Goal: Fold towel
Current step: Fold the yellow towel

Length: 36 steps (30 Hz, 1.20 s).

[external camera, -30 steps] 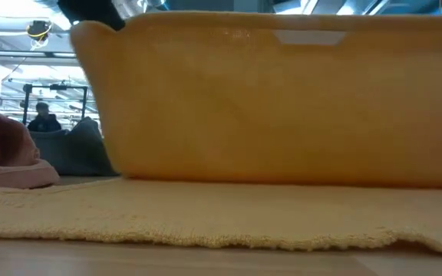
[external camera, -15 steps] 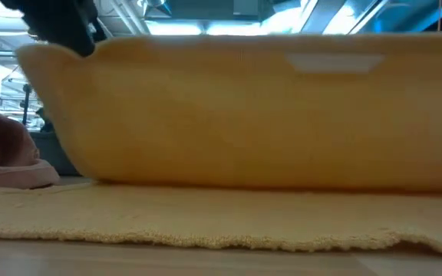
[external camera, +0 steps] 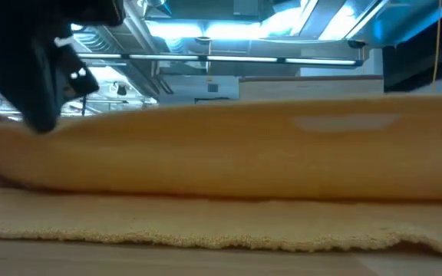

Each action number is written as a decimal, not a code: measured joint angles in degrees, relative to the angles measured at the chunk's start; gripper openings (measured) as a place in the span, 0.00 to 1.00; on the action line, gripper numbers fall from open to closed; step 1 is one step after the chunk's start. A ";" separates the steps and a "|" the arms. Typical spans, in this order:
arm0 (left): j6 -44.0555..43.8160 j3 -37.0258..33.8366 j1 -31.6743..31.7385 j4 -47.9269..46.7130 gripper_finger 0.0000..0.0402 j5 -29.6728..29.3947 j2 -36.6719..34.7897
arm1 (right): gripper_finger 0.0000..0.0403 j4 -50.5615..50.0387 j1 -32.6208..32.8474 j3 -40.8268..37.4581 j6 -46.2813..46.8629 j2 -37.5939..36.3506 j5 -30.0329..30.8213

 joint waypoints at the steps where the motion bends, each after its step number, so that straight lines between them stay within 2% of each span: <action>1: -0.15 0.00 -0.16 0.11 0.01 1.26 0.70 | 0.02 0.96 0.24 0.00 0.01 0.58 -0.21; 10: -1.60 0.07 -0.19 2.62 0.01 9.00 2.41 | 0.02 4.65 0.61 0.04 0.14 2.57 -3.83; 15: -5.04 0.07 -0.19 8.02 0.01 13.03 2.35 | 0.02 3.60 0.63 0.04 0.00 2.59 -5.06; 19: -11.75 0.84 0.42 9.78 0.01 13.65 2.35 | 0.02 2.16 0.63 0.04 0.09 2.59 -5.07; 29: -9.35 4.96 -0.72 6.87 0.01 13.65 1.23 | 0.02 1.48 0.66 0.04 0.15 2.59 -4.96; 32: -9.35 4.65 -1.59 6.67 0.01 11.98 2.47 | 0.02 1.37 0.62 0.04 0.17 2.59 -4.58; 36: -11.21 4.52 -1.91 7.49 0.01 12.98 4.99 | 0.02 1.26 0.61 0.04 0.17 2.59 -4.61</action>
